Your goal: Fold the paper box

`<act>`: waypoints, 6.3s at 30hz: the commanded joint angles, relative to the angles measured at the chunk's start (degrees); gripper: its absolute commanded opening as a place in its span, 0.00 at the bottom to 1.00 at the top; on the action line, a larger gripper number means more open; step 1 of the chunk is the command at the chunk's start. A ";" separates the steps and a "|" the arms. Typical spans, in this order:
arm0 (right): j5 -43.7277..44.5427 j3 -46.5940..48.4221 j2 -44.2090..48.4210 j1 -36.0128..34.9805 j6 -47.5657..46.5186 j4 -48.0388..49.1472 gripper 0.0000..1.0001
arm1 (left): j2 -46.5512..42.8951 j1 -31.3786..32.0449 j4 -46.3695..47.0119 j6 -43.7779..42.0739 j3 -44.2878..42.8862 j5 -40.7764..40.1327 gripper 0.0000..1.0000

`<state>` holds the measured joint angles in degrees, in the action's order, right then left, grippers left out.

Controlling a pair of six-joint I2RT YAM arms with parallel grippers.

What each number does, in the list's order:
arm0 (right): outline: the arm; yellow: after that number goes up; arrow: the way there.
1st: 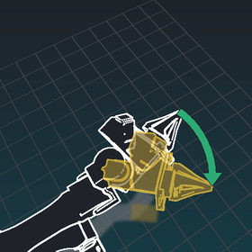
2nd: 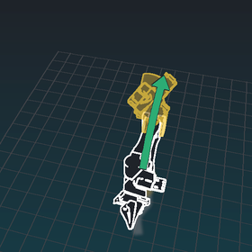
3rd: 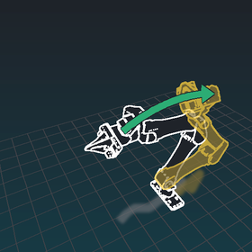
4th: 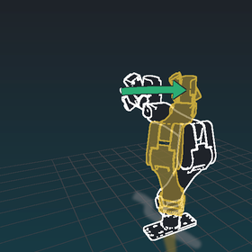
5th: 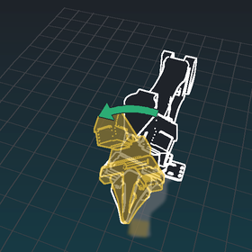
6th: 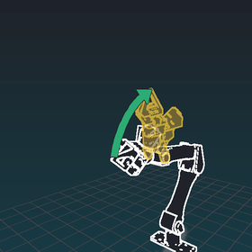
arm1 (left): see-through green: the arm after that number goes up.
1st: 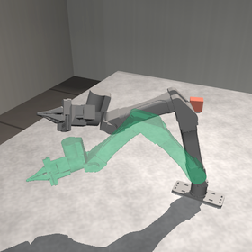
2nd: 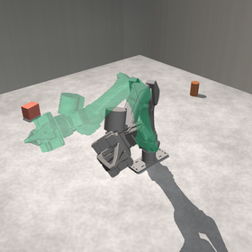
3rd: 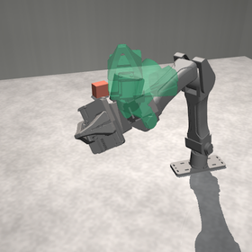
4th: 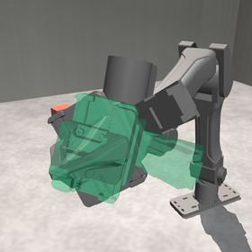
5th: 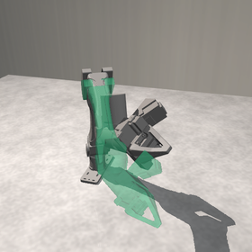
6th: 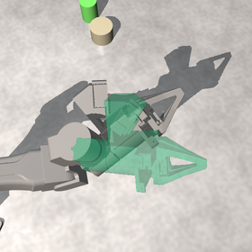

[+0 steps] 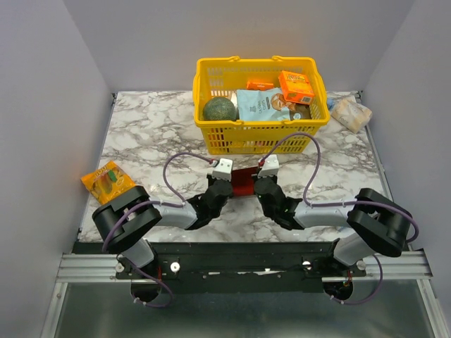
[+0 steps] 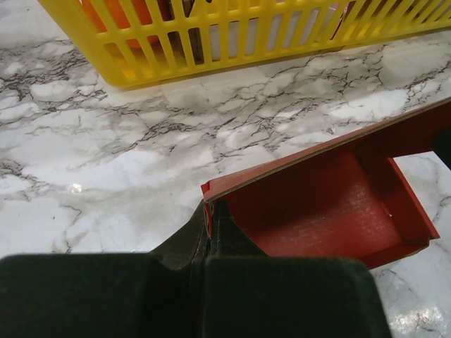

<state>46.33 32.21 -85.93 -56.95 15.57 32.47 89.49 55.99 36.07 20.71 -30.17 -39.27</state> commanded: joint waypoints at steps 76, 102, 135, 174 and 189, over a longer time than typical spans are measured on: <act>-40.79 5.59 5.34 18.54 -8.80 -17.09 0.55 | -12.06 -8.44 -20.08 -15.61 -0.06 25.90 0.00; -42.55 5.50 1.73 18.02 -14.34 -9.71 0.01 | -8.02 -8.88 -22.28 -13.25 -5.94 24.42 0.00; -16.97 2.07 -2.84 7.99 -0.55 -2.67 0.01 | 3.14 -6.60 -9.80 7.06 -8.50 17.47 0.00; -14.50 -0.65 11.48 0.53 20.46 -36.85 0.55 | 9.47 2.90 -9.09 8.74 2.23 -5.91 0.00; -19.77 7.50 29.00 1.74 16.86 -46.27 0.30 | 9.91 3.69 -9.71 5.22 1.08 -6.61 0.00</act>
<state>30.02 32.56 -53.76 -56.55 34.48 -11.97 96.53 59.29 37.12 27.00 -30.96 -45.52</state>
